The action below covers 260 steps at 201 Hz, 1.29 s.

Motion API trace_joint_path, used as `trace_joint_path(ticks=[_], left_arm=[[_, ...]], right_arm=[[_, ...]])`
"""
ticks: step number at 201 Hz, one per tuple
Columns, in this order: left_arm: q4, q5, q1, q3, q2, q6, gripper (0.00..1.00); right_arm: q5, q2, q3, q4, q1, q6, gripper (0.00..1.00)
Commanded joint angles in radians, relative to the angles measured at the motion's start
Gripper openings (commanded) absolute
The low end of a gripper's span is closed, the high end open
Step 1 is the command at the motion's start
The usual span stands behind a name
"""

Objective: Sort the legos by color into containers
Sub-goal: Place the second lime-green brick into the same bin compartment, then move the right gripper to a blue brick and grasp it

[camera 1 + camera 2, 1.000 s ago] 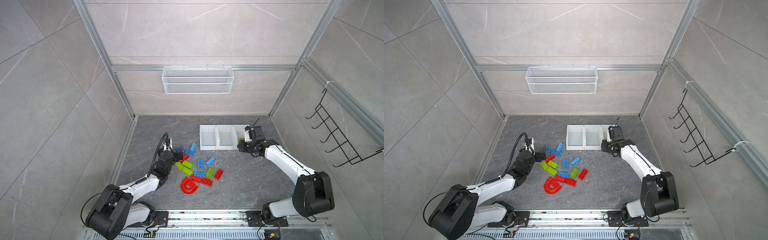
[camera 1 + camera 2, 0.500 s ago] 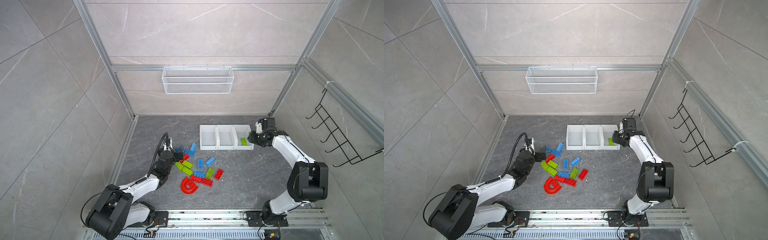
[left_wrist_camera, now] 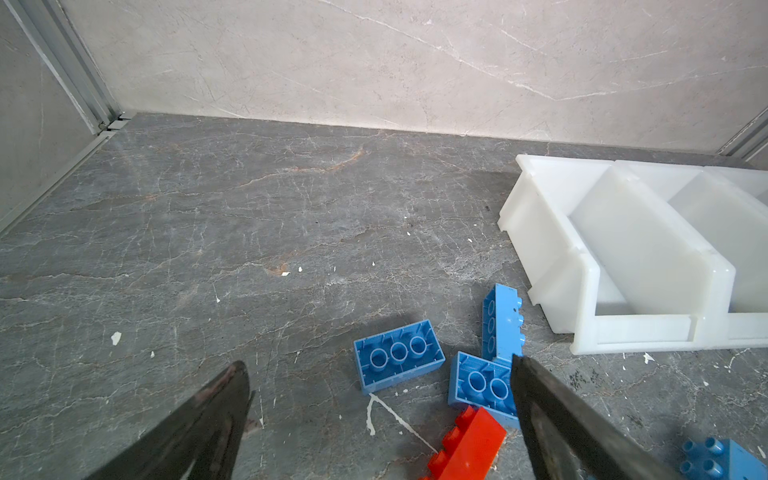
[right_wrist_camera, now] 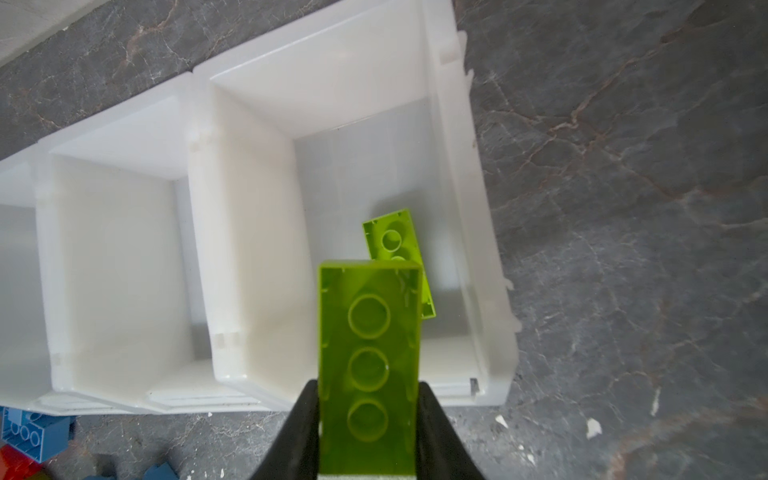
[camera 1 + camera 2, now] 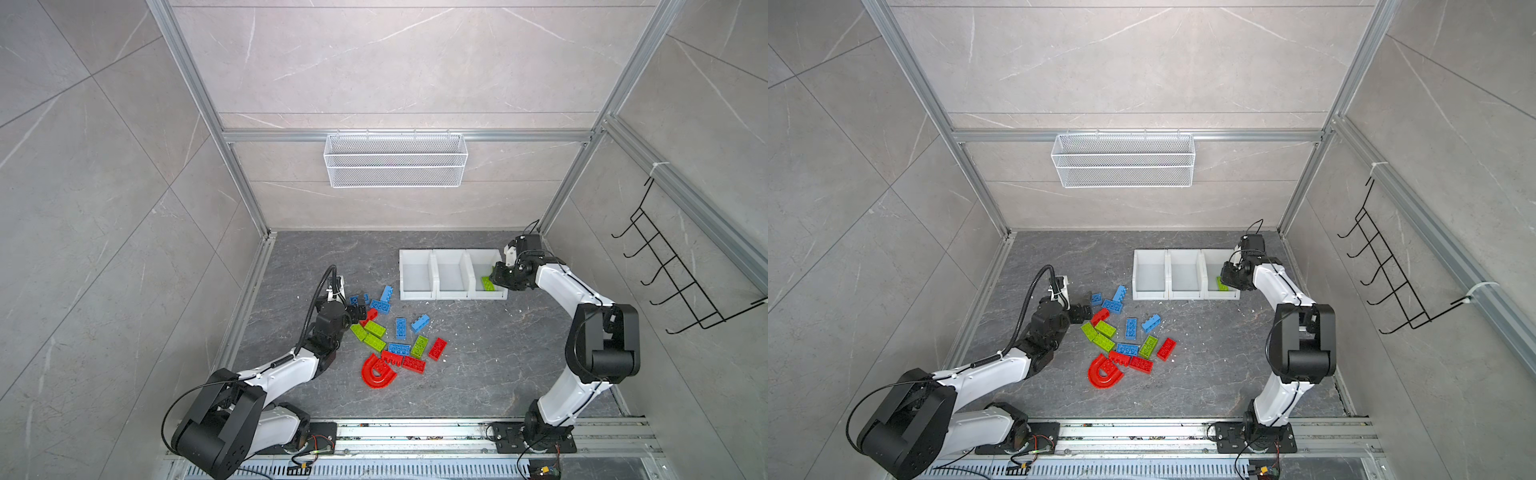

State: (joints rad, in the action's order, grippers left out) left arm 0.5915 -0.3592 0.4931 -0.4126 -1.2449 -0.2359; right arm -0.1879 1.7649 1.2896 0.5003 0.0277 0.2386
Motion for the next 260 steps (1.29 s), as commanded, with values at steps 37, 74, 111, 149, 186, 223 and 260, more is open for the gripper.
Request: trace_joint_path(ticks=[37,74,111,149,186,223,260], left_arm=[[0.034,0.003,-0.003,0.002,0.035,-0.003,1.0],[0.032,0.034,-0.004,-0.007,0.022,0.006,1.0],[0.034,0.024,-0.002,0.001,0.041,0.002,1.0],[0.045,0.026,-0.003,0.008,0.034,-0.013,1.0],[0.042,0.026,-0.004,0.011,0.042,-0.022,1.0],[0.044,-0.013,-0.003,0.012,0.032,-0.011,1.0],[0.046,-0.009,-0.002,0.019,0.047,-0.003,1.0]], right_arm=[[-0.011,0.085,0.067,-0.011,-0.017,-0.018,0.35],[0.016,0.07,0.074,0.004,-0.016,-0.018,0.6],[0.018,-0.075,0.0,-0.011,-0.016,0.012,0.64],[0.057,-0.325,-0.161,-0.032,-0.128,0.063,0.67],[0.147,-0.453,-0.273,-0.025,-0.374,0.144,0.69],[0.264,-0.421,-0.319,-0.035,-0.639,0.173,0.73],[0.306,-0.257,-0.275,-0.084,-0.758,0.206,0.76]])
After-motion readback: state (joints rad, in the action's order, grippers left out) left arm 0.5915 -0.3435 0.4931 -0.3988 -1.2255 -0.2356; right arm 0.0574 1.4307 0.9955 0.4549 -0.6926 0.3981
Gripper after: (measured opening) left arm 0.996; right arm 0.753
